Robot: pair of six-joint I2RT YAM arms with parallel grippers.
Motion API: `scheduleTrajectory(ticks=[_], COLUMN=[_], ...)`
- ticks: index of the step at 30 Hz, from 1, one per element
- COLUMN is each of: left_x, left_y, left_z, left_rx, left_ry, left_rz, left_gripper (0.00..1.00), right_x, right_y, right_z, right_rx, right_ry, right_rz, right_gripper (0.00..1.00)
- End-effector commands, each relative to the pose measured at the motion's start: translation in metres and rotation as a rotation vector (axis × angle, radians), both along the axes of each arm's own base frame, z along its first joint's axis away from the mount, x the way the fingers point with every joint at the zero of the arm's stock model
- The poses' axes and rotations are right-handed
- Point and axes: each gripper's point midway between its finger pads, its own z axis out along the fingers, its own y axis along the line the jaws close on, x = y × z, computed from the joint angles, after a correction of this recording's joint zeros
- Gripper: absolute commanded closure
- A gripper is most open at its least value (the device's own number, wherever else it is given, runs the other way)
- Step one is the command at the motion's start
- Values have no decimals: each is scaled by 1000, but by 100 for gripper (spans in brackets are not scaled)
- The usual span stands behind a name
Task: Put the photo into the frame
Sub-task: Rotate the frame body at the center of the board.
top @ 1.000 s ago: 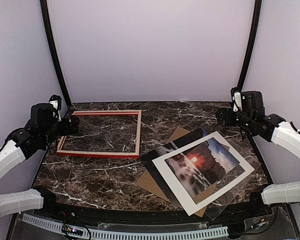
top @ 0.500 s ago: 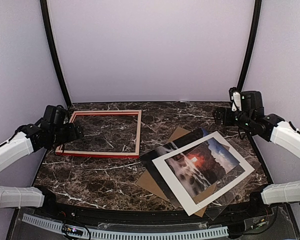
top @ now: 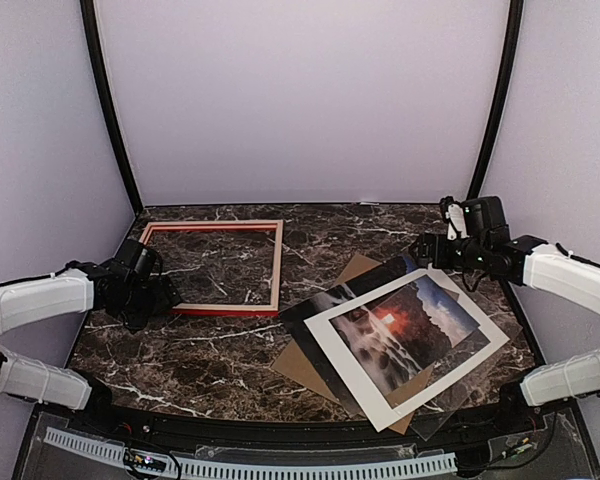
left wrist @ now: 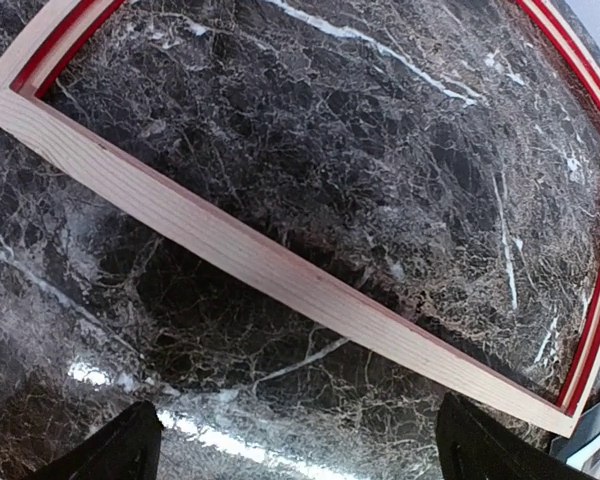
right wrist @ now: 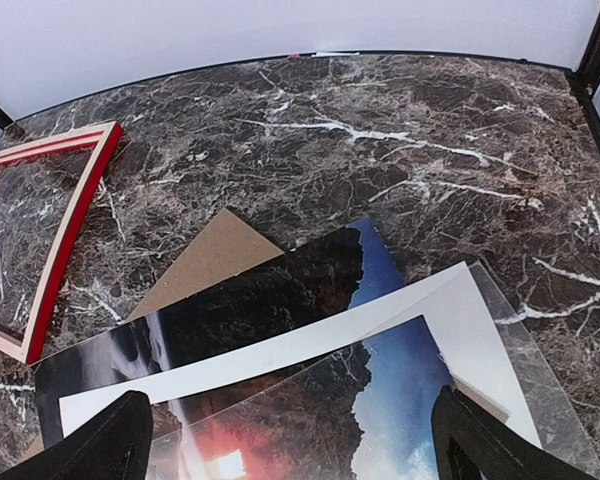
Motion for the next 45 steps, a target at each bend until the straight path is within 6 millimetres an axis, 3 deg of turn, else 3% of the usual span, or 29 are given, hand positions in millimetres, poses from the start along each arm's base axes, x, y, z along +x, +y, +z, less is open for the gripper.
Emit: scheduleTrajectory(ticks=[1,7,10,16,25,30,37,45], left_x=[10,21,34,37,29,25,13,25], left_y=[-7,-16,-19,-24,-23,-7,20,46], left_z=[-7,-23,-20,-37,-49,-54,-51,-43], left_rx=[-12,18,34,18,14,21,117,269], left_ry=[40,139,159,271,336,341,357,364], left_rz=[17,-12,-37,-72,-108,-121,-190,-292], left_gripper=[1,2,4,8,29,46,53,69], right_x=[8,7,4,-4,-6,-8,-11,-13], right_y=[12,25,31,39,46,46,45,33], right_z=[1,-7,-12,-22,-16,-13,-15,-29], right_rx=[58,94,123,144,174,182,174,105], right_ry=[-15,19,39,80,75,71,81,133], right_rz=[29,74,97,136,164,168,164,117], right_gripper=[1,1,1,1,1,1,1,1])
